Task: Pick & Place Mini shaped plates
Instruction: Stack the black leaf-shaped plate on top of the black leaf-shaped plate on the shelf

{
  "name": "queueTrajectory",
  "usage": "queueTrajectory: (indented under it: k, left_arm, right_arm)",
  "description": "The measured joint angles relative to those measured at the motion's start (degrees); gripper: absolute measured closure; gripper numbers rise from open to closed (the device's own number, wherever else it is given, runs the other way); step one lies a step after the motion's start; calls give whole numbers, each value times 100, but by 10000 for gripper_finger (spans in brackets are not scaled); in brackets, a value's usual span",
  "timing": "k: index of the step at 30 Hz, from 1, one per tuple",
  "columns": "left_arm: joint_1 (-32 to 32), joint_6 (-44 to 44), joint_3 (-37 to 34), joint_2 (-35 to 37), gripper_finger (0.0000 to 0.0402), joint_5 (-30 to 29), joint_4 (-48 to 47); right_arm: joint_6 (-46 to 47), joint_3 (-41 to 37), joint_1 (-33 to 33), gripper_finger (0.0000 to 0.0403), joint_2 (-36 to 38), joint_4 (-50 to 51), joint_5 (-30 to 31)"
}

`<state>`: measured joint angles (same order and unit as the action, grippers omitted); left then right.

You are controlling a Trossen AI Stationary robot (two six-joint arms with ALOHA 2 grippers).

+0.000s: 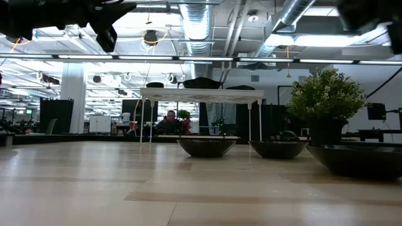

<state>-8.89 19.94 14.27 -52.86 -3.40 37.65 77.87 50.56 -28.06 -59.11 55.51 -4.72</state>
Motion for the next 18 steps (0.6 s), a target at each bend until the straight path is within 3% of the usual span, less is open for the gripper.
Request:
queueTrajectory:
  k: [8,11,18]
  left_arm:
    - [0,0,-1,0,305,0,15]
    - [0,1,-1,0,305,0,17]
    - [1,0,0,-1,305,2,38]
  right_arm:
    - [1834,-401,-1144,353,-54,-208,345]
    - [2386,-459,-1563,353,-74,-235,810]
    - [3527,-775,-2164,353,-362,-450,1212]
